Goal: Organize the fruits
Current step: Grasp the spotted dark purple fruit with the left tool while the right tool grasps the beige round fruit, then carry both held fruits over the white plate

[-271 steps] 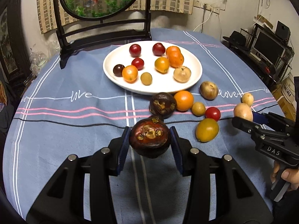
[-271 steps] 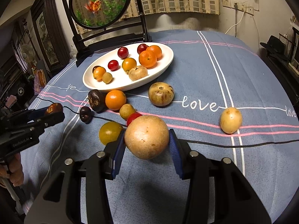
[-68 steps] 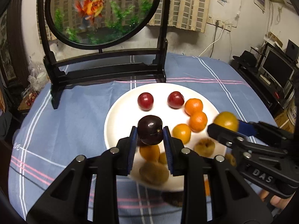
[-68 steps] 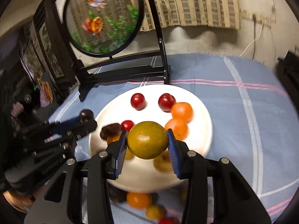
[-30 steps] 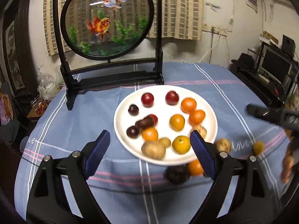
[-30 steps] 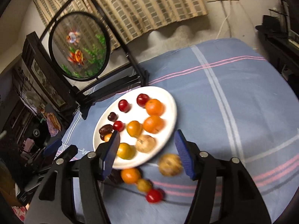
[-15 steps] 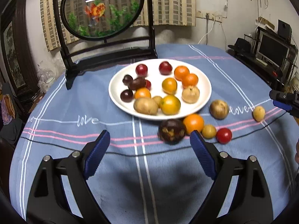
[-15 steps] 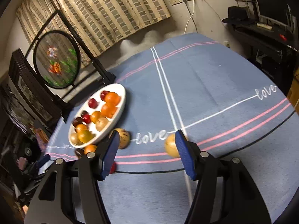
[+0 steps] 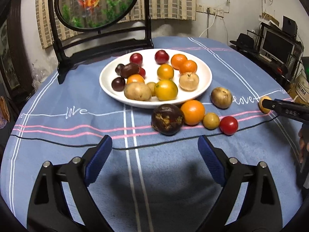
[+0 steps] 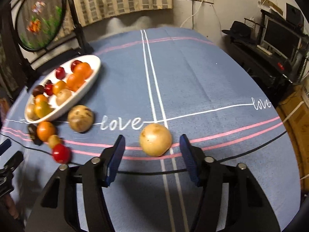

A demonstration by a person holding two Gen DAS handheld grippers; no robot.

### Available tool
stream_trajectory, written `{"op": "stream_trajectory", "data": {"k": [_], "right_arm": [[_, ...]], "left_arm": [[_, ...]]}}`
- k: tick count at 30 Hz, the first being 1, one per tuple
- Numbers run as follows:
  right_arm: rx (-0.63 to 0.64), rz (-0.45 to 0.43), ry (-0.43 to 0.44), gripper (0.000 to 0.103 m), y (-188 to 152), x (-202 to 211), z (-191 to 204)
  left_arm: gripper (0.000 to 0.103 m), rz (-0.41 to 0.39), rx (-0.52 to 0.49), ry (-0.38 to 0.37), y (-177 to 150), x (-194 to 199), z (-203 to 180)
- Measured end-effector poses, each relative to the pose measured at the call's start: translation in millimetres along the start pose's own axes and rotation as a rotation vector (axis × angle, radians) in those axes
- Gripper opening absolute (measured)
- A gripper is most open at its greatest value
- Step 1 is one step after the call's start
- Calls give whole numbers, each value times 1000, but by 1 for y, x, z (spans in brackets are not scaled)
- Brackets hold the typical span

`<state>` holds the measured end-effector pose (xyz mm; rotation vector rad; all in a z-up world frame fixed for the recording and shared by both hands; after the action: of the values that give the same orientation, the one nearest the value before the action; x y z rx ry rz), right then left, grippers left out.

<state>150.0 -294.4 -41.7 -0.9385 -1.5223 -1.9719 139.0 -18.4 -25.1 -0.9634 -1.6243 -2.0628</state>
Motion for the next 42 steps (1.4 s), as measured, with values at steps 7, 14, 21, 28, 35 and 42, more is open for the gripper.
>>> {"op": "stream_trajectory", "data": {"k": [7,14,21,28,35,42], "right_arm": [[-13,16,-52,36,0,-16,-6],[-87,-20,43,35,7,3,-16],[-56,-22,203,35,4,23,5],[-47,-7,248,35,4,25,10],[-26,-2,267,35,-1,26,19],[-17,-14,282,35,0,28,21]], "left_arm": [[92,15,14,-7,-2,-4,2],[92,68,107,-42,0,-12,11],[90,129,38,-16,8,-39,-6],[70,165,34,-18,15,-58,-9],[46,176,48,-69,23,-66,-6],[46,147,-5,-57,22,-37,-11]]}}
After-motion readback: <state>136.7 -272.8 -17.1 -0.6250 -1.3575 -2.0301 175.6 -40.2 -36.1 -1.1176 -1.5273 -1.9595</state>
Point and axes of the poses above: each gripper's, at about its wrist camera, not at the fingertips, and x roughly against the way its jaws point, z to its left, y to its top, the point moved 3 cm from there along -x, roughly the way its jaws point, and after that the axes turned 6 degrees about -x, right-handed, at the moved point
